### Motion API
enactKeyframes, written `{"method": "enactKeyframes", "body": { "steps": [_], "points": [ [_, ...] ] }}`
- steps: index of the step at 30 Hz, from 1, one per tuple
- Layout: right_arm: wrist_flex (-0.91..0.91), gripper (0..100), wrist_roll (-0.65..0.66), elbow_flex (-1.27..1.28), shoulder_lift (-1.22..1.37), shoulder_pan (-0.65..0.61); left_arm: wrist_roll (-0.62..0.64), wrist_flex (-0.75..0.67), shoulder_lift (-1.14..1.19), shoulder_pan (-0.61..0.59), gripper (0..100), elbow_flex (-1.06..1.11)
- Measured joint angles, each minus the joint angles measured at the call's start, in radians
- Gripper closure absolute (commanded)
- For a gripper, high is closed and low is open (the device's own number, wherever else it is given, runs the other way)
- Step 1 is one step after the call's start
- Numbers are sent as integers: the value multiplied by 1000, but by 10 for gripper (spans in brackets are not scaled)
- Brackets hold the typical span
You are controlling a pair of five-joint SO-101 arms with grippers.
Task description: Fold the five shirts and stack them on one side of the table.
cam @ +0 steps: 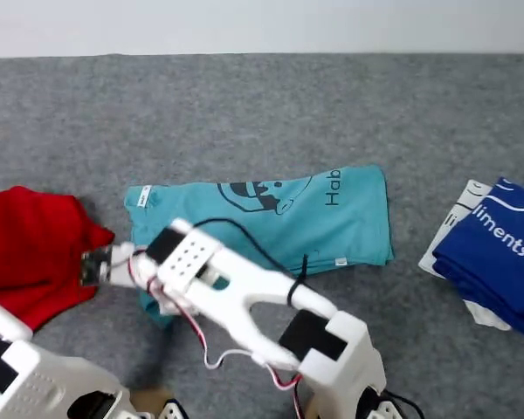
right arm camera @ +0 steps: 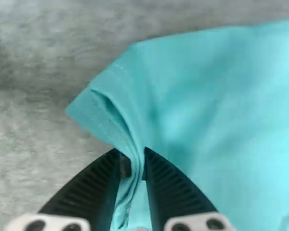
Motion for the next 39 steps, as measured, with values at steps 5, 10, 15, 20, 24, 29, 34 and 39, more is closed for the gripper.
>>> {"method": "enactKeyframes", "body": {
  "steps": [5,10,15,20,24,29,34,39],
  "points": [
    [-46,988,2,-51,0,80,0,0,0,0,994,0],
    [-158,988,46,-52,52,150,0,-3,6,0,994,2],
    [-239,988,68,-52,121,201,0,-37,6,0,994,31],
    [-247,947,69,-149,189,241,0,-54,6,0,994,51],
    [-249,776,55,-218,224,261,0,-54,6,0,994,51],
    [-193,766,-35,-308,241,276,-18,-54,6,0,994,51],
    [-123,838,-44,-393,241,295,-28,-54,6,0,994,51],
    [40,948,-55,-514,241,296,-28,-48,6,0,994,51]
  ]
}}
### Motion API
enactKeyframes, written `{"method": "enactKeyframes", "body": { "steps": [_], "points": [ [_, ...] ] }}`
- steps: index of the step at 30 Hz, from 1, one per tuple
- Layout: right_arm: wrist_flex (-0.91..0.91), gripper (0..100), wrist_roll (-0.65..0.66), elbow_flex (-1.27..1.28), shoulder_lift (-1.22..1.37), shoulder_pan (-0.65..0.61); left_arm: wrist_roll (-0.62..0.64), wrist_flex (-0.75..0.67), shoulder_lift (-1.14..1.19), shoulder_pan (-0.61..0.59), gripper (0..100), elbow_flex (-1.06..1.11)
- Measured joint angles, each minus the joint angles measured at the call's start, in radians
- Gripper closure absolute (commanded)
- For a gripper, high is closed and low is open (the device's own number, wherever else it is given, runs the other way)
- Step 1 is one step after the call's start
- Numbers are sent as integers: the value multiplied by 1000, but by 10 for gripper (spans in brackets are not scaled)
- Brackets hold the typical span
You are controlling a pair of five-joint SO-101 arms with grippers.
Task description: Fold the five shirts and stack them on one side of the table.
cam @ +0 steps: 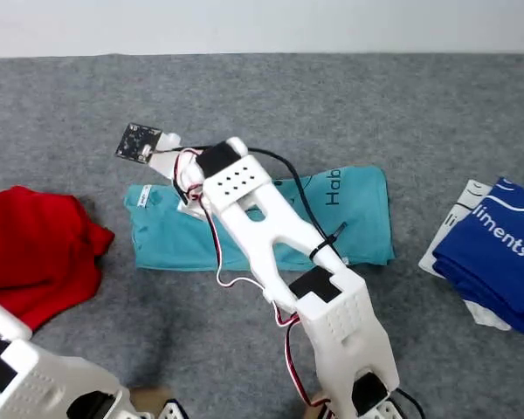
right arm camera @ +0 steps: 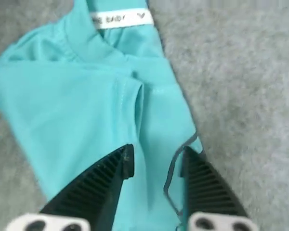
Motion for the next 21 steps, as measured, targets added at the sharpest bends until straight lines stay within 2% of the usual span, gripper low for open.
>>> {"method": "enactKeyframes", "body": {
  "steps": [7,15,17,21],
  "points": [
    [282,961,-204,-163,0,41,0,66,-83,0,994,0],
    [425,954,-354,-169,0,250,-6,124,-390,31,994,51],
    [425,908,-364,-169,0,316,-26,126,-462,51,994,101],
    [427,722,-376,-169,0,457,-41,127,-600,103,994,216]
  ]
}}
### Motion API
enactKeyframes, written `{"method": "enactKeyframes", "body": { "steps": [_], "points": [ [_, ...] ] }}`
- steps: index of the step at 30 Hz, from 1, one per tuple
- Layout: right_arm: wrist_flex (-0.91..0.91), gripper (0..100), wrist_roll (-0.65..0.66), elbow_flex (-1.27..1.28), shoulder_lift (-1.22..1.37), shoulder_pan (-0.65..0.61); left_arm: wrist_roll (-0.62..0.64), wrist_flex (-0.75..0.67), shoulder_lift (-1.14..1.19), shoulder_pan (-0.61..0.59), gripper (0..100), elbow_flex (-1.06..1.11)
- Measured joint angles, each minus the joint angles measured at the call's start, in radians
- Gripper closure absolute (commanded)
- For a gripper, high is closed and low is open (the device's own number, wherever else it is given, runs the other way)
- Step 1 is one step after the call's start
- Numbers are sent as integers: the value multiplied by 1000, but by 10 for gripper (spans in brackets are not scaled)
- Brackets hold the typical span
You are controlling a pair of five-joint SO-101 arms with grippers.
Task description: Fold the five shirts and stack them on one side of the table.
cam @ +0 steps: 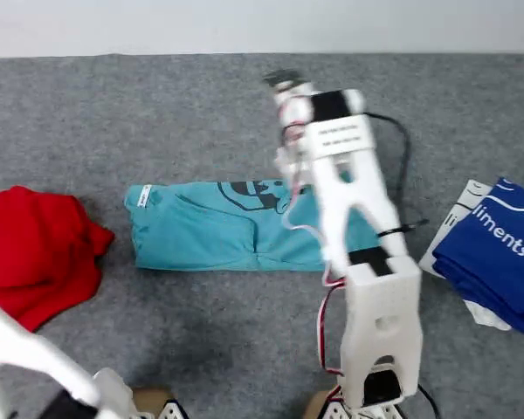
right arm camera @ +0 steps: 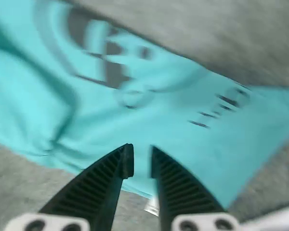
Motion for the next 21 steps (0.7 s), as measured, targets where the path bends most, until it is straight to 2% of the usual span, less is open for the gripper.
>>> {"method": "enactKeyframes", "body": {
  "steps": [2,11,21],
  "points": [
    [0,673,-34,0,0,68,0,2,-60,32,994,49],
    [0,669,-170,5,147,203,0,5,-160,184,994,150],
    [-44,671,-195,3,334,230,0,5,-161,190,994,152]
  ]
}}
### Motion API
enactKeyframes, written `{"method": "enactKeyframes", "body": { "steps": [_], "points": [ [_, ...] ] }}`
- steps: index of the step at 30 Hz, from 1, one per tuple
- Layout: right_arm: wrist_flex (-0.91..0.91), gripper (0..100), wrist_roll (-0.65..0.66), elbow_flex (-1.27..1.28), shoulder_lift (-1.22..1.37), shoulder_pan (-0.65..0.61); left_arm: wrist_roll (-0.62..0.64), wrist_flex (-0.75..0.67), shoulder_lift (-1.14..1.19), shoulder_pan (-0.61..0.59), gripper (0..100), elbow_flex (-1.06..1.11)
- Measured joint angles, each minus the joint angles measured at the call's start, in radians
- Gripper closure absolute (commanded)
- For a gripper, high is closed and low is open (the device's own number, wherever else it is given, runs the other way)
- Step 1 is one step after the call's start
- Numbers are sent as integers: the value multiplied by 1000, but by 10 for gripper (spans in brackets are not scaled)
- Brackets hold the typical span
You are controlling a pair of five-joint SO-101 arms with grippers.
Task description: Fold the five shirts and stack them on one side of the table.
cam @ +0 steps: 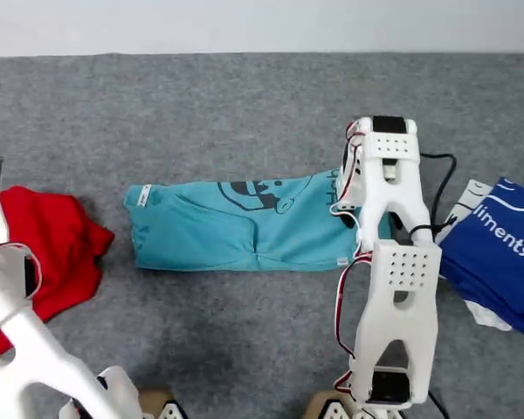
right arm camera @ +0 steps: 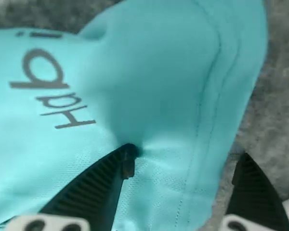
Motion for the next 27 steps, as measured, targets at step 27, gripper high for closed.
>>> {"method": "enactKeyframes", "body": {
  "steps": [27],
  "points": [
    [40,988,106,0,-60,120,0,0,-5,0,994,0]
  ]
}}
